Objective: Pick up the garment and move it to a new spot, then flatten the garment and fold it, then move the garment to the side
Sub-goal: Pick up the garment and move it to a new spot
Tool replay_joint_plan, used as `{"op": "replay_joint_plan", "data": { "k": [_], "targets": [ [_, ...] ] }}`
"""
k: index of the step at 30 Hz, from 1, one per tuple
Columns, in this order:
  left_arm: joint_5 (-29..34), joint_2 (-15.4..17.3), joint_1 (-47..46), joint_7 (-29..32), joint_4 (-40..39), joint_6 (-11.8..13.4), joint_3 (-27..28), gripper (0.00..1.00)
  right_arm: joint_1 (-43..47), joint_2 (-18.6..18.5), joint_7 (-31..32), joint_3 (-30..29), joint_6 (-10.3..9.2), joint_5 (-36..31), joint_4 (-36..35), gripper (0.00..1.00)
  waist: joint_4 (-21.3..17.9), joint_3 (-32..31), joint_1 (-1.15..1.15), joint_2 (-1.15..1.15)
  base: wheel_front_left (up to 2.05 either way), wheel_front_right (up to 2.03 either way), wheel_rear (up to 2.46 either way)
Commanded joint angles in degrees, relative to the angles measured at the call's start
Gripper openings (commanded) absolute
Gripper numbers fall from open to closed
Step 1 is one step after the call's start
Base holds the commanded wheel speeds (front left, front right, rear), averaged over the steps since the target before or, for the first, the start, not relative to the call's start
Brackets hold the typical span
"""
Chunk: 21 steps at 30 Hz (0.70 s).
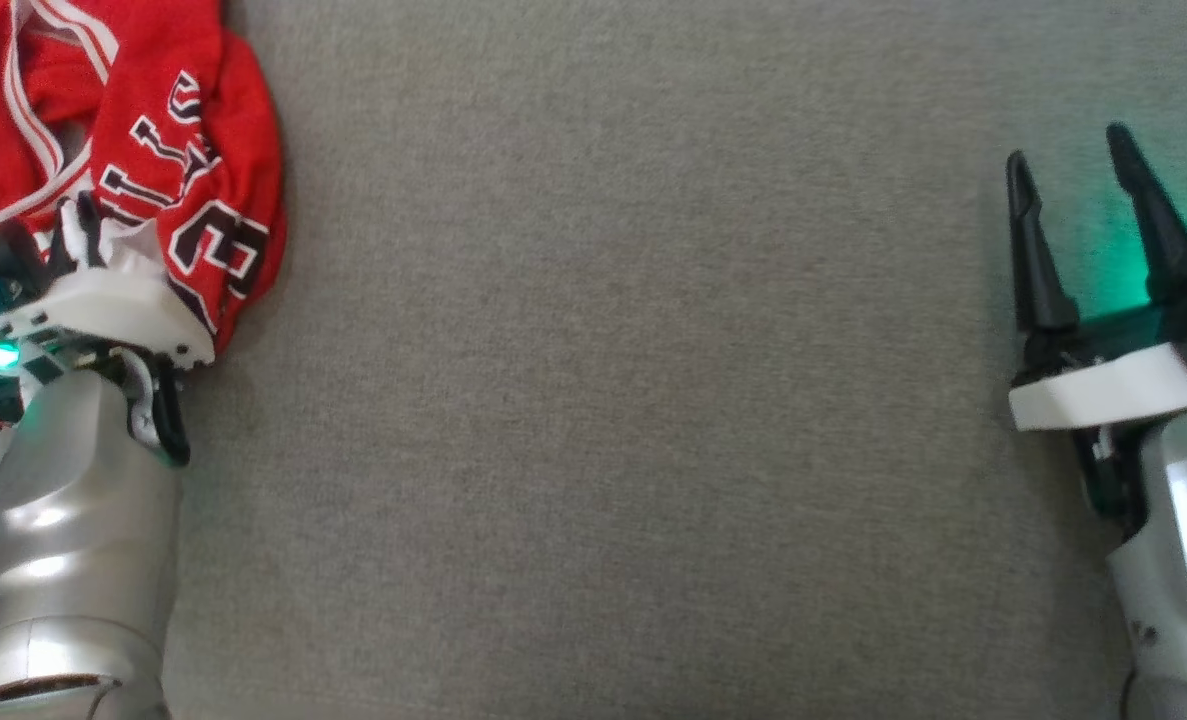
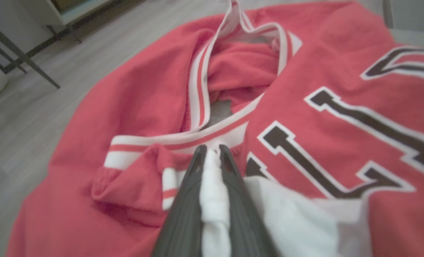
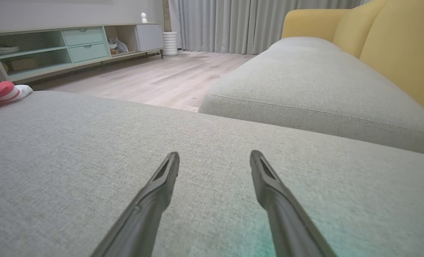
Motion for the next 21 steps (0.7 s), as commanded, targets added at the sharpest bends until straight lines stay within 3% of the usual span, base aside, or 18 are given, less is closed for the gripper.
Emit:
{"op": "replay_joint_plan", "data": {
  "k": [1, 9, 12, 16, 21],
  "targets": [
    [0.74, 3.42, 0.66, -3.35, -0.99, -0.48, 0.53, 0.0, 2.79, 1.0, -0.03, 0.66, -0.05, -0.24, 0.06, 1.0, -1.58, -2.31, 0.0, 0.0, 0.0, 0.0, 0.0],
    [3.66, 5.58, -1.53, -6.41, -14.24, -1.56, -1.98, 0.0, 4.86, 5.29, -0.03, 0.48, -0.05, 0.28, 0.25, 1.0, -5.87, -9.06, 0.0, 0.0, 0.0, 0.0, 0.0],
    [4.76, 6.11, -1.58, -6.45, -23.8, -2.56, -3.19, 0.0, 6.09, 7.27, -0.03, 0.8, -0.05, 0.36, 0.26, 1.0, -8.64, -12.32, 0.0, 0.0, 0.0, 0.0, 0.0],
    [2.78, 4.07, -1.9, -6.04, -35.4, -5.44, -4.87, 0.0, 7.85, 9.07, -0.03, 0.54, -0.05, 0.59, 0.03, 1.0, -12.49, -15.96, 0.0, 0.0, 0.0, 0.0, 0.0],
    [2.94, 3.0, -2.53, -0.68, -46.83, -6.83, -9.38, 0.0, 9.4, 10.92, -0.03, 0.56, -0.05, 1.34, -0.55, 1.0, -18.33, -19.07, 0.0, 0.0, 0.0, 0.0, 0.0]
  ]
}}
